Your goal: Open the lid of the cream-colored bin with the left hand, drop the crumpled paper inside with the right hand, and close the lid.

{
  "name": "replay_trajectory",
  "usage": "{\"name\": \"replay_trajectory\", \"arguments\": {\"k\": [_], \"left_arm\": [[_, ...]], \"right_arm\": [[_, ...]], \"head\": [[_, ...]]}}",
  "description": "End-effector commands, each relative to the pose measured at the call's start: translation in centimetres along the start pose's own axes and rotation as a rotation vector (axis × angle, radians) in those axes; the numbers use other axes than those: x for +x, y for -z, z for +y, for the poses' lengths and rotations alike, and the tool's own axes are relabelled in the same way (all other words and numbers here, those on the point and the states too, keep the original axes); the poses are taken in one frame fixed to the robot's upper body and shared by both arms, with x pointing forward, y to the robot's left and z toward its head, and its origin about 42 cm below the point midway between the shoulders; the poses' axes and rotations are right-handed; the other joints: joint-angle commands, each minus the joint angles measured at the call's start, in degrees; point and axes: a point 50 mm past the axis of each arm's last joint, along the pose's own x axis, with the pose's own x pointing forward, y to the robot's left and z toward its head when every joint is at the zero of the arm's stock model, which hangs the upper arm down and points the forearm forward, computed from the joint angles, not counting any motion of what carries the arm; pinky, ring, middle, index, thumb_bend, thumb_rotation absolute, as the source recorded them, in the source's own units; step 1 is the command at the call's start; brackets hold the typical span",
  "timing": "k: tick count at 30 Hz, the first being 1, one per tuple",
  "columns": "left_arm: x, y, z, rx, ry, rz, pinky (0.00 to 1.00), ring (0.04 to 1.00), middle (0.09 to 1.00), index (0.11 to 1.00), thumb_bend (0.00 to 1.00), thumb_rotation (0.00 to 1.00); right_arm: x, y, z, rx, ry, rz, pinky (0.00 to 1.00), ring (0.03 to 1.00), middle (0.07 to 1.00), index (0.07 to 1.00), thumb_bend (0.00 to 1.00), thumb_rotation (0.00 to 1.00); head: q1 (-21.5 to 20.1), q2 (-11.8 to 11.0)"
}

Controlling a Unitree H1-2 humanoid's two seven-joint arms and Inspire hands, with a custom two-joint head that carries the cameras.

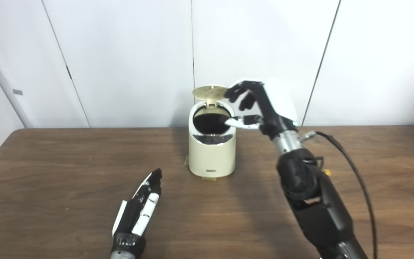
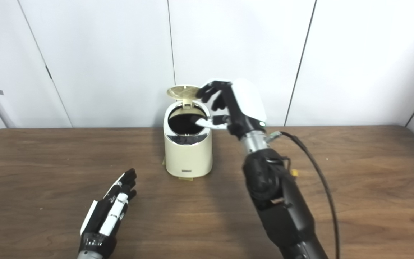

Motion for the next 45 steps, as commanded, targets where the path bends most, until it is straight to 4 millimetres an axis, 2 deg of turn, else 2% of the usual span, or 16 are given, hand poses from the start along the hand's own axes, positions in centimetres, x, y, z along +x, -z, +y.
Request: {"name": "replay_trajectory", "arguments": {"k": [1,2,4,7,12,17,20,22,25,26,27,31,32,34,37,45], "left_arm": [[1.4,-1.7,-0.2,-0.016,-0.013,-0.077,0.99,0.96,0.938,0.941,0.53,0.6],[1.8,-2.1,-0.1,-0.012,-0.02,-0.092,0.99,0.956,0.934,0.938,0.53,0.6],[2.8,-3.1,0.1,0.01,-0.031,-0.138,0.96,0.938,0.921,0.929,0.51,0.58],[3.9,-4.3,0.5,0.088,-0.05,-0.201,0.91,0.901,0.886,0.892,0.5,0.55],[6.4,-8.3,0.1,0.222,-0.055,-0.337,0.87,0.871,0.844,0.822,0.51,0.52],[7.8,-10.5,-0.2,0.25,-0.042,-0.385,0.84,0.85,0.834,0.819,0.48,0.48],[8.9,-12.0,-0.5,0.244,-0.015,-0.425,0.82,0.838,0.829,0.817,0.48,0.44],[9.9,-13.3,-0.8,0.264,-0.006,-0.451,0.79,0.822,0.825,0.817,0.47,0.44],[11.5,-15.4,-1.3,0.306,0.026,-0.485,0.78,0.819,0.833,0.833,0.47,0.45],[12.1,-16.2,-1.5,0.329,0.036,-0.493,0.81,0.842,0.849,0.855,0.47,0.47],[12.4,-16.6,-1.6,0.345,0.041,-0.496,0.83,0.854,0.857,0.863,0.49,0.48],[14.9,-19.3,-3.0,0.556,0.073,-0.554,0.86,0.888,0.877,0.874,0.5,0.57],[15.5,-19.8,-3.4,0.613,0.098,-0.57,0.88,0.914,0.902,0.886,0.51,0.58],[16.6,-20.8,-4.3,0.708,0.136,-0.602,0.89,0.933,0.929,0.902,0.54,0.62],[17.8,-21.9,-5.4,0.822,0.144,-0.621,0.92,0.963,0.956,0.915,0.57,0.65],[20.3,-23.4,-7.4,1.143,0.142,-0.683,0.95,1.0,0.968,0.916,0.57,0.65]], "right_arm": [[0.4,-0.5,-2.6,-0.007,0.075,-0.038,0.68,0.397,0.501,0.495,0.52,0.0],[0.0,-0.2,-3.1,-0.007,0.079,-0.026,0.63,0.396,0.5,0.496,0.52,0.0],[-1.1,0.6,-3.9,0.004,0.097,0.014,0.45,0.39,0.504,0.499,0.52,0.0],[-2.3,1.6,-4.6,0.02,0.112,0.06,0.38,0.391,0.506,0.5,0.52,0.0],[-5.9,4.7,-5.1,0.053,0.113,0.188,0.38,0.408,0.479,0.518,0.52,0.0],[-8.8,6.0,-4.8,0.122,0.093,0.276,0.43,0.418,0.487,0.541,0.52,0.0],[-10.5,6.5,-4.4,0.166,0.071,0.33,0.48,0.551,0.48,0.517,0.52,0.01],[-11.8,6.9,-4.0,0.213,0.058,0.361,0.49,0.581,0.598,0.502,0.51,0.12],[-13.4,7.3,-3.2,0.305,0.049,0.402,0.52,0.615,0.666,0.498,0.51,0.16],[-13.9,7.4,-2.9,0.35,0.047,0.418,0.55,0.655,0.715,0.64,0.55,0.31],[-14.2,7.5,-2.7,0.38,0.045,0.429,0.56,0.679,0.739,0.695,0.57,0.38],[-15.3,7.7,-1.7,0.583,0.039,0.492,0.66,0.798,0.823,0.809,0.59,0.58],[-15.4,7.7,-1.6,0.622,0.028,0.49,0.71,0.831,0.85,0.847,0.6,0.68],[-15.8,7.8,-1.5,0.67,0.007,0.482,0.76,0.865,0.875,0.88,0.59,0.77],[-16.2,7.9,-1.3,0.703,-0.011,0.47,0.79,0.878,0.878,0.898,0.59,0.82],[-16.9,7.5,-0.9,0.774,-0.038,0.453,0.8,0.884,0.874,0.902,0.58,0.8]], "head": [[-0.1,0.0],[-0.2,-0.1],[-0.3,-0.2],[-0.4,-0.2],[-0.5,-0.3],[-0.2,-0.4],[0.1,-0.4],[0.1,-0.5],[0.2,-0.7],[0.2,-0.7],[0.2,-0.7],[0.4,-1.0],[0.4,-1.0],[0.4,-1.1],[0.4,-1.3],[0.8,-1.4]]}}
